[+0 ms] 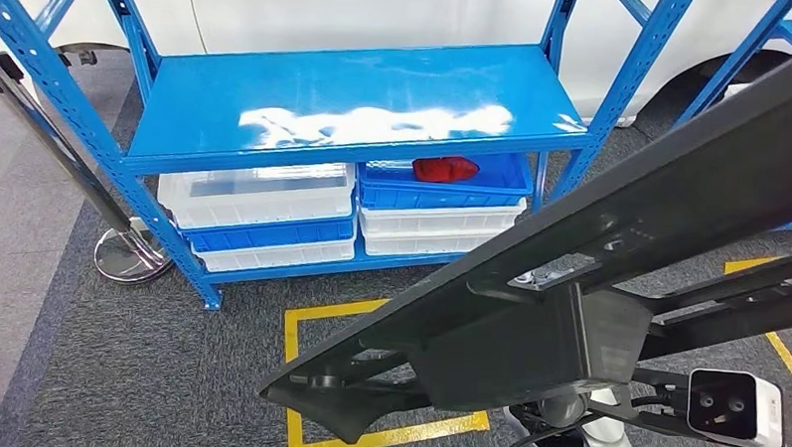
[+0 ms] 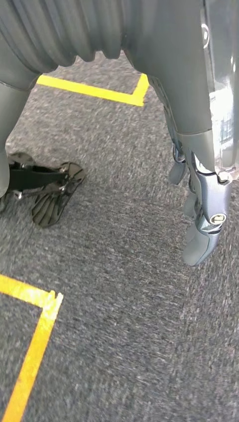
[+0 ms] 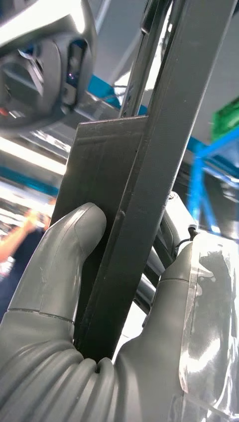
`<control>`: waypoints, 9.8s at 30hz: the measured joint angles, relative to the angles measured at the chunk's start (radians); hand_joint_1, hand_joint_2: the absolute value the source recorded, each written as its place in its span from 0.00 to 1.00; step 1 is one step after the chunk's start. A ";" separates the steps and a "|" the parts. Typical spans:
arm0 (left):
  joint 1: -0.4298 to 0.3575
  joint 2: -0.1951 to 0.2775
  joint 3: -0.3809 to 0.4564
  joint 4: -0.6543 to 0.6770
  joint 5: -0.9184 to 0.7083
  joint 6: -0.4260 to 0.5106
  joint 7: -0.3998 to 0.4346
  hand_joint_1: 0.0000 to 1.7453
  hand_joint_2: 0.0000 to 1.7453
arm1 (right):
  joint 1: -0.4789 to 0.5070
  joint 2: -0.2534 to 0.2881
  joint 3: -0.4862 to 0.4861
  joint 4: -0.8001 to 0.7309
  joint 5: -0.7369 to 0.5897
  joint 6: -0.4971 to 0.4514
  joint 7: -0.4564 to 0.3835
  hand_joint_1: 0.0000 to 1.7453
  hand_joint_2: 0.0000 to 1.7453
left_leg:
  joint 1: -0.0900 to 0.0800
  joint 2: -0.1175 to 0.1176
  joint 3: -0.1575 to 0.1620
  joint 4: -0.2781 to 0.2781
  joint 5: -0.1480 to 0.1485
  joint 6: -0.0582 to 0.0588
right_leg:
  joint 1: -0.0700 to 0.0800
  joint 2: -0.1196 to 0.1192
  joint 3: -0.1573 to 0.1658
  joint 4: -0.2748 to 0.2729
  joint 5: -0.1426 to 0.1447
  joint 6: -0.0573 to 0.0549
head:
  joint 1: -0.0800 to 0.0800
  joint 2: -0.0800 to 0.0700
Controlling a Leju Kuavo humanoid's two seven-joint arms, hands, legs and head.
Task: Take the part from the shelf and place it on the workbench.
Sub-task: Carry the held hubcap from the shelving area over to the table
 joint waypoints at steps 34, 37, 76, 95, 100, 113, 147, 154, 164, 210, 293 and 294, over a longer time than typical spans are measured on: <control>0.005 -0.043 -0.065 0.005 -0.023 -0.007 0.206 0.00 1.00 | 0.166 -0.124 -0.034 -0.115 0.001 -0.047 -0.042 1.00 1.00 | -0.003 0.027 -0.051 0.030 0.015 0.000 | -0.003 -0.008 -0.011 0.100 -0.054 -0.001 | 0.006 0.000; -0.002 -0.045 -0.067 0.005 -0.023 -0.019 0.195 0.00 1.00 | 0.107 -0.218 -0.059 -0.091 -0.121 -0.078 -0.043 1.00 1.00 | -0.010 0.054 -0.048 0.030 0.016 -0.001 | 0.006 -0.044 0.107 -0.105 0.026 -0.023 | 0.006 0.000; 0.001 0.015 -0.112 0.011 -0.015 -0.044 0.157 0.00 1.00 | 0.173 0.069 -0.147 -0.132 0.069 0.031 -0.043 1.00 1.00 | 0.003 0.018 -0.065 0.147 -0.081 -0.062 | -0.002 -0.013 0.131 -0.202 0.071 -0.067 | 0.000 0.000; -0.010 0.012 -0.124 0.012 0.020 -0.038 0.154 0.00 1.00 | 0.006 -0.045 -0.013 -0.063 0.018 -0.131 -0.038 1.00 1.00 | -0.001 0.024 -0.021 -0.014 0.031 -0.006 | -0.007 -0.005 -0.031 0.096 -0.037 -0.007 | 0.003 0.000; -0.011 -0.007 -0.134 0.012 0.002 -0.046 0.174 0.00 1.00 | 0.011 -0.083 0.005 -0.073 0.047 -0.171 -0.038 1.00 1.00 | -0.007 0.060 -0.009 -0.009 0.017 -0.029 | -0.002 -0.063 0.115 -0.188 0.077 -0.023 | 0.002 0.000; -0.002 -0.049 -0.134 0.012 0.038 -0.021 0.169 0.00 1.00 | 0.067 -0.065 0.030 -0.074 0.101 0.001 -0.042 1.00 1.00 | 0.001 -0.028 -0.080 0.119 -0.011 -0.041 | 0.016 0.056 0.125 -0.193 0.075 -0.073 | -0.004 0.000; -0.022 -0.035 -0.179 0.013 0.026 -0.059 0.170 0.00 1.00 | -0.289 -0.169 0.232 0.134 -0.065 -0.282 -0.011 1.00 1.00 | -0.017 -0.056 -0.057 0.021 0.029 -0.019 | 0.012 0.087 0.102 -0.177 0.073 -0.065 | -0.008 0.000; -0.021 -0.039 -0.181 0.013 0.030 -0.059 0.171 0.00 1.00 | -0.273 -0.146 0.215 0.156 -0.053 -0.262 -0.003 1.00 1.00 | -0.014 0.006 -0.040 -0.011 0.043 0.001 | 0.005 0.002 -0.019 0.062 -0.047 -0.033 | -0.004 0.000; -0.023 -0.043 -0.181 0.013 0.036 -0.065 0.166 0.00 1.00 | -0.259 -0.113 0.199 0.165 -0.041 -0.253 0.010 1.00 1.00 | -0.017 0.077 -0.035 0.009 0.017 -0.042 | 0.001 -0.041 0.094 -0.171 0.065 -0.052 | -0.005 0.000; -0.024 -0.044 -0.183 0.013 0.054 -0.072 0.164 0.00 1.00 | -0.198 -0.037 0.093 0.148 0.001 -0.155 0.046 1.00 1.00 | -0.009 -0.046 -0.039 0.007 0.023 -0.027 | -0.004 0.090 0.103 -0.184 0.073 -0.039 | -0.010 0.000; -0.023 -0.015 -0.208 0.014 0.075 -0.063 0.210 0.00 1.00 | -0.143 0.013 0.022 0.157 0.048 -0.114 0.032 1.00 1.00 | -0.009 0.003 -0.160 0.296 -0.130 -0.059 | 0.003 0.009 0.123 -0.197 0.065 -0.064 | -0.006 0.000; -0.022 -0.015 -0.209 0.014 0.075 -0.068 0.209 0.00 1.00 | -0.140 0.014 0.022 0.160 0.049 -0.111 0.031 1.00 1.00 | -0.008 0.003 -0.168 0.310 -0.122 -0.059 | 0.003 0.019 0.123 -0.196 0.065 -0.064 | -0.006 0.000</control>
